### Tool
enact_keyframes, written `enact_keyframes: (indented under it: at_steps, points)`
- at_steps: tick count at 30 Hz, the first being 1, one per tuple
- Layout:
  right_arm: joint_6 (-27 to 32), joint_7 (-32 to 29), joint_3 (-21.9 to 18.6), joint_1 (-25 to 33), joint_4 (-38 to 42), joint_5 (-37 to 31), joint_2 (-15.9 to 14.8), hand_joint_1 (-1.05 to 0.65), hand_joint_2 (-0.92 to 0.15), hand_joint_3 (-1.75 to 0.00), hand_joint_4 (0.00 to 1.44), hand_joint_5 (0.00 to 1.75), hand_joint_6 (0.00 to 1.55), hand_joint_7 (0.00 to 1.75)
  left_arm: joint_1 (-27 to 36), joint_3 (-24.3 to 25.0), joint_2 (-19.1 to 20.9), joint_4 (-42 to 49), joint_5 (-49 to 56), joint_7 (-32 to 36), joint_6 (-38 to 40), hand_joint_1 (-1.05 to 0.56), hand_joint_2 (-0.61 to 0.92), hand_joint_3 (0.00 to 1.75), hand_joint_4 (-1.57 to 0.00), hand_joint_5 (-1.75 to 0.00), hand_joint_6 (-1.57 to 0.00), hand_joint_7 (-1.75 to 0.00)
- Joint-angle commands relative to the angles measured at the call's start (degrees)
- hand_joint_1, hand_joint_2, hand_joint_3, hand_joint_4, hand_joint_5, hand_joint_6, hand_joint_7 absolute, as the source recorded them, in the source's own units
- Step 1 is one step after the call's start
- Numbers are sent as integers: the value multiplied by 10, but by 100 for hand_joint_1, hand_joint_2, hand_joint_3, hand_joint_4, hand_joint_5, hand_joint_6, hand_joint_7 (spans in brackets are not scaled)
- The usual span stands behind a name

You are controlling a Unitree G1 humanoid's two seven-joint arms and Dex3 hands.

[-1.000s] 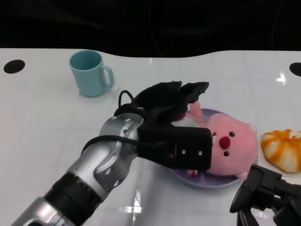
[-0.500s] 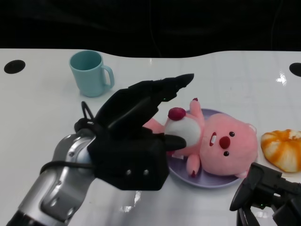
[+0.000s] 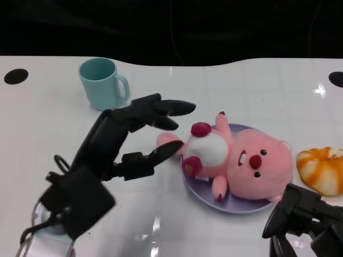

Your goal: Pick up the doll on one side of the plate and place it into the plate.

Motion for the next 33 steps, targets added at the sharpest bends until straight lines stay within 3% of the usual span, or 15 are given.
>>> enact_keyframes:
  at_steps: [1, 8, 15, 25, 33]
  points:
    - [3, 0, -5, 0, 0, 7, -5, -23, -44, -139, 70, 175, 61, 154, 34, 19, -7, -27, -45, -7, 24, -9, 39, 123, -66, -131, -70, -101]
    - [4, 0, -4, 1, -1, 7, -5, -24, -44, -140, 70, 175, 61, 154, 100, 42, -21, -86, -152, -20, 123, -4, 45, 135, -78, -142, -78, -114]
    - [19, -3, -1, 3, -10, 10, -2, -24, -43, -139, 70, 175, 61, 155, 155, 61, -15, -177, -264, -11, 290, -12, 40, 140, -76, -173, -72, -144]
    - [8, 1, -3, -2, -3, 10, -4, -25, -44, -138, 70, 175, 61, 154, 217, 101, -28, -254, -404, 34, 466, -15, 48, 133, -82, -175, -65, -167]
    - [-1, 3, -10, -3, 3, 8, -6, -23, -43, -139, 71, 175, 62, 153, 230, 109, -21, -240, -436, 32, 510, -14, 48, 129, -80, -175, -62, -170]
